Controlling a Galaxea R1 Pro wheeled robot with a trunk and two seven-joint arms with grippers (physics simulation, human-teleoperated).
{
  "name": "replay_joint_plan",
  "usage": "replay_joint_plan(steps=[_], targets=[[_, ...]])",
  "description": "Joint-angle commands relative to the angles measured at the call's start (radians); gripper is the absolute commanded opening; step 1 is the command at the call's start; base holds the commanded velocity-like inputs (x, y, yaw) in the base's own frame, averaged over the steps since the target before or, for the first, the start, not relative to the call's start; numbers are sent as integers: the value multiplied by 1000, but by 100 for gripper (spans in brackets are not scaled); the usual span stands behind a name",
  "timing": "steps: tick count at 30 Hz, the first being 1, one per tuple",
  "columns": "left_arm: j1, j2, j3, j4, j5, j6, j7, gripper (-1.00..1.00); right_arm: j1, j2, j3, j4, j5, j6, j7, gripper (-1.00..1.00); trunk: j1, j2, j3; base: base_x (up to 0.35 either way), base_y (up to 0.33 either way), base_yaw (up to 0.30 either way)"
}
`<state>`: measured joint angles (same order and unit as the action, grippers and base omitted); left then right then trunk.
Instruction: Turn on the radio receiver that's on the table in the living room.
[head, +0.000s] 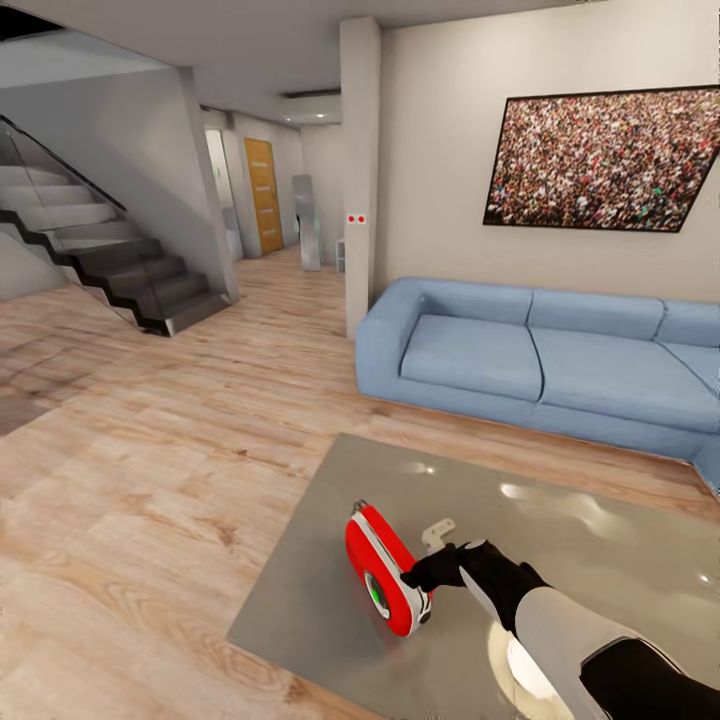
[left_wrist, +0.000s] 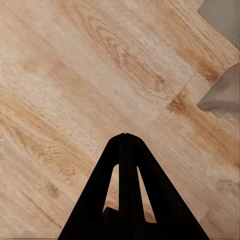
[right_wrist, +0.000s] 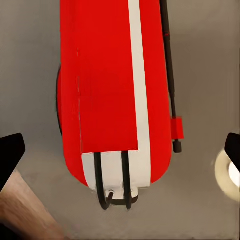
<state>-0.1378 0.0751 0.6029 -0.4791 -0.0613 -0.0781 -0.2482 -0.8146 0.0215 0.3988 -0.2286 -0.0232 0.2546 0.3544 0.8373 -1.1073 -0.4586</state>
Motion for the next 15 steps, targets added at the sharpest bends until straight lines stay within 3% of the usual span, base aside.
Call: replay_joint_plan(steps=[1, 15], targets=[[0, 0, 0, 0, 0, 0, 0, -100, 0, 0, 0, 0, 0, 0, 0, 100, -4, 7, 3, -209, -71, 0], [1, 0, 0, 0, 0, 0, 1, -100, 0, 0, 0, 0, 0, -12, -4, 100, -58, 105, 47, -293, -156, 0]])
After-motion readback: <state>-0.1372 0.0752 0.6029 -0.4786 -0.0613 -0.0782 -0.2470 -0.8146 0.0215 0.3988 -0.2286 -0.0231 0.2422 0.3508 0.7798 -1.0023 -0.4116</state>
